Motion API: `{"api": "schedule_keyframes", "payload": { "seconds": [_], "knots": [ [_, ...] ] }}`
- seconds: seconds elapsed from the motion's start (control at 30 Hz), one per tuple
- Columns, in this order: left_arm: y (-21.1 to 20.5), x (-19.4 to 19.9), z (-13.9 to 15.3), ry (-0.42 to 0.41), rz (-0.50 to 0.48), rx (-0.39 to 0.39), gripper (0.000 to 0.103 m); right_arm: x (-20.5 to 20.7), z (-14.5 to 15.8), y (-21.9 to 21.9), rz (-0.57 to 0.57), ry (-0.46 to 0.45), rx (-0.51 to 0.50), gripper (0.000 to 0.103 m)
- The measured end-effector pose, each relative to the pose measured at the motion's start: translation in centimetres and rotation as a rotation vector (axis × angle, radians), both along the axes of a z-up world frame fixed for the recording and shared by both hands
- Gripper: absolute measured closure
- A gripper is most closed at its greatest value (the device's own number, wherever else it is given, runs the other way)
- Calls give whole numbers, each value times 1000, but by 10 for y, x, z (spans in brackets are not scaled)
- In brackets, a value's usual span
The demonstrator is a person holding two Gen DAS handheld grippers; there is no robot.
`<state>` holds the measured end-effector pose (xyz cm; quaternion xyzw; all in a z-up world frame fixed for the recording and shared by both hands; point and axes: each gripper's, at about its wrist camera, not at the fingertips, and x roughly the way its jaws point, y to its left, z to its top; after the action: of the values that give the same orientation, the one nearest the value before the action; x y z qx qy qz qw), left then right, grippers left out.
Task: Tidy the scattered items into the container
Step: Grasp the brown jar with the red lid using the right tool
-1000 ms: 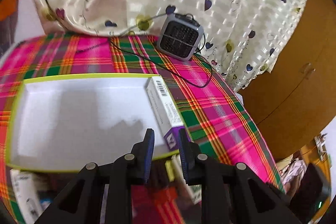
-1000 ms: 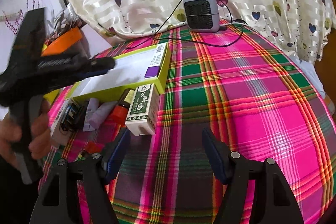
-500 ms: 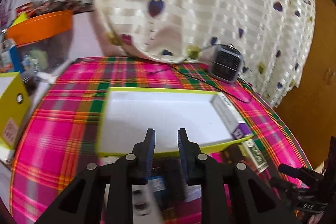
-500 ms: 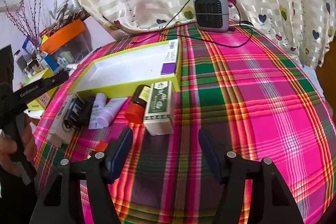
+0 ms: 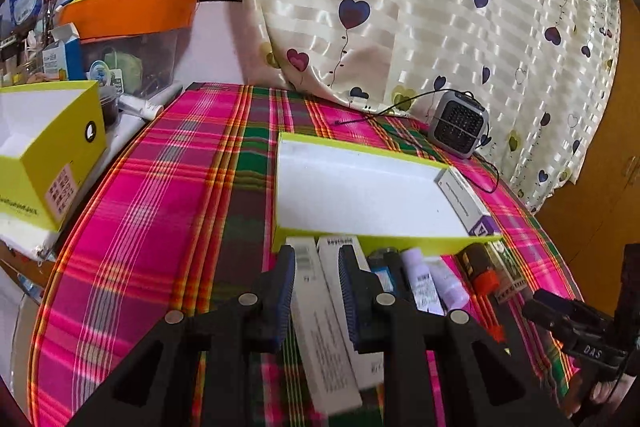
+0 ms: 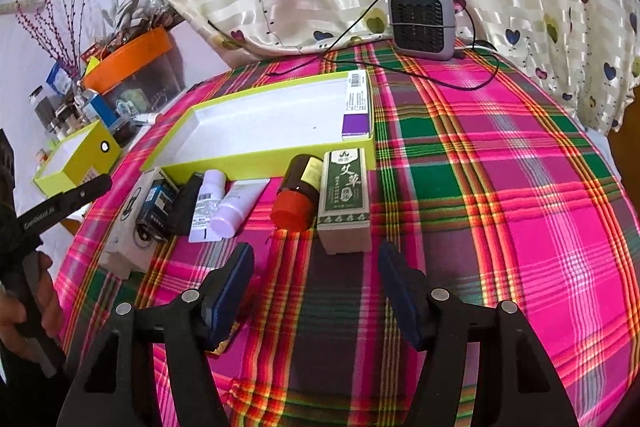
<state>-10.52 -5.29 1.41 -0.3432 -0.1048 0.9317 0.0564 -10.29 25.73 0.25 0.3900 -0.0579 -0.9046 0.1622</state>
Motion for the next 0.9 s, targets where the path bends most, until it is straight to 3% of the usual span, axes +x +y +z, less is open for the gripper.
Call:
{"api": "schedule_keyframes", "payload": {
  "seconds": [0.47,0.67,0.9],
  "knots": [
    [14,32,-4,-23,-25,0,80,32,-1,-33,85,-14,-18,42],
    [20,34,-2,-17,-31,-12,80,26,5,-25,51,-4,-11,42],
    [22,28,-7,-33,-35,-10,80,24,-9,-52,114,-63,27,44]
  ]
}}
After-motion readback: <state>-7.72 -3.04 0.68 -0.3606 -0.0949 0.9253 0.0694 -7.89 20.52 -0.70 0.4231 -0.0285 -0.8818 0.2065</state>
